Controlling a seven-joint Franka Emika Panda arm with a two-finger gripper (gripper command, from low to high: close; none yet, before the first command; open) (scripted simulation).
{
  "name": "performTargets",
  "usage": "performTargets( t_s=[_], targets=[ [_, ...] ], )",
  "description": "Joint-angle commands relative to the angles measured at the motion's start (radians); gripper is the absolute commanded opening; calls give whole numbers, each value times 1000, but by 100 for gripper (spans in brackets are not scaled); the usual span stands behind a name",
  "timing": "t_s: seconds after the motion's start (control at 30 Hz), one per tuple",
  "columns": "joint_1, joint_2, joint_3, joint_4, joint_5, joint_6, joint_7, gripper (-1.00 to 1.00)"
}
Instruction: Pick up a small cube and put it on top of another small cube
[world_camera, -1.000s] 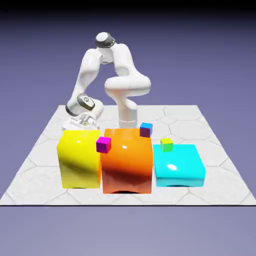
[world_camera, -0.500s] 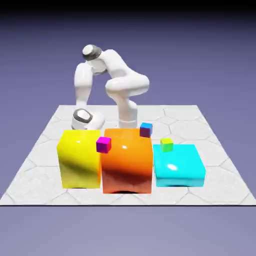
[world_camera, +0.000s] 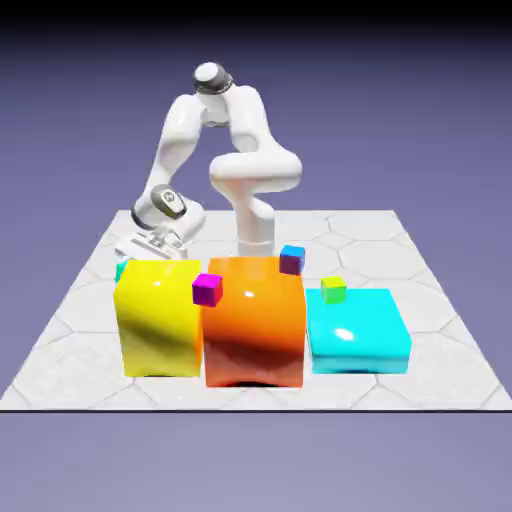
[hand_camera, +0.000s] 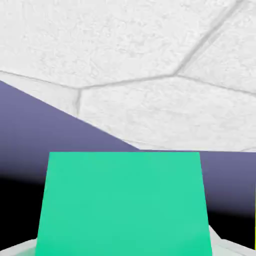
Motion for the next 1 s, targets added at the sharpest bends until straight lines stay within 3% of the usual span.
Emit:
performTargets(
  t_s=[0.0,0.97],
  targets=[
    [-9,12,36,4,-30,-21,33,-100],
    [-274,357,1087,127,-877,-661,973,-100]
  ],
)
